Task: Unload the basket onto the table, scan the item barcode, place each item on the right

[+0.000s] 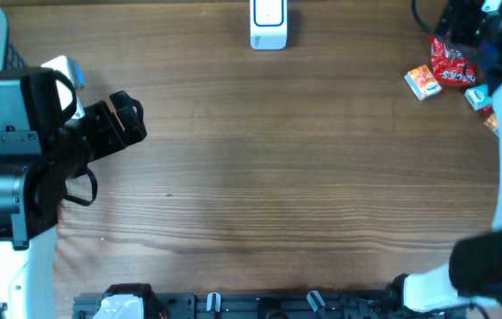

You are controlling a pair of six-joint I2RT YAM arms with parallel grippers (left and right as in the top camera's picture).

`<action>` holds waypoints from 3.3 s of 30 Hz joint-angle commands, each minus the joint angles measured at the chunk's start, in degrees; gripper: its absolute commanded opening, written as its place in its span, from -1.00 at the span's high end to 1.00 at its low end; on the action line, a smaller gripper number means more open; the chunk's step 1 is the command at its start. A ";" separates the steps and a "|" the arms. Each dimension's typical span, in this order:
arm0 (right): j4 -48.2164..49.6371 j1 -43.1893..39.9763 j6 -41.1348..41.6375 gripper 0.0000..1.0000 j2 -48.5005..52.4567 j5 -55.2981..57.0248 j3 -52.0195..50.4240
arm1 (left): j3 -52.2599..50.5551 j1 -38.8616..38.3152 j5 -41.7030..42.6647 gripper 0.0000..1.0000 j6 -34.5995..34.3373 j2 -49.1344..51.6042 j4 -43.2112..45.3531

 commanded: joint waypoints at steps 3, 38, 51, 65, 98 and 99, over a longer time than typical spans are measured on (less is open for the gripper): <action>-13.40 0.22 1.03 -0.99 -8.07 -29.66 -0.09 | 0.04 0.35 -0.55 -1.00 -0.52 0.00 0.20; -44.09 1.25 -0.63 -0.99 -15.87 -25.18 -0.13 | 0.04 0.35 -0.55 -1.00 -0.52 0.00 0.20; -25.20 5.79 -2.56 -0.99 -29.00 -24.04 -17.51 | 0.04 0.35 -0.55 -1.00 -0.52 0.00 0.20; 14.99 14.45 -9.66 -0.99 -58.80 -26.18 -60.04 | 0.04 0.35 -0.55 -1.00 -0.52 0.00 0.20; 46.60 15.04 -9.77 -0.99 -93.13 -13.16 -96.52 | 0.04 0.35 -0.55 -1.00 -0.52 0.00 0.20; 46.16 15.04 -9.70 -0.99 -93.50 -12.52 -96.52 | 0.04 0.35 -0.55 -1.00 -0.52 0.00 0.20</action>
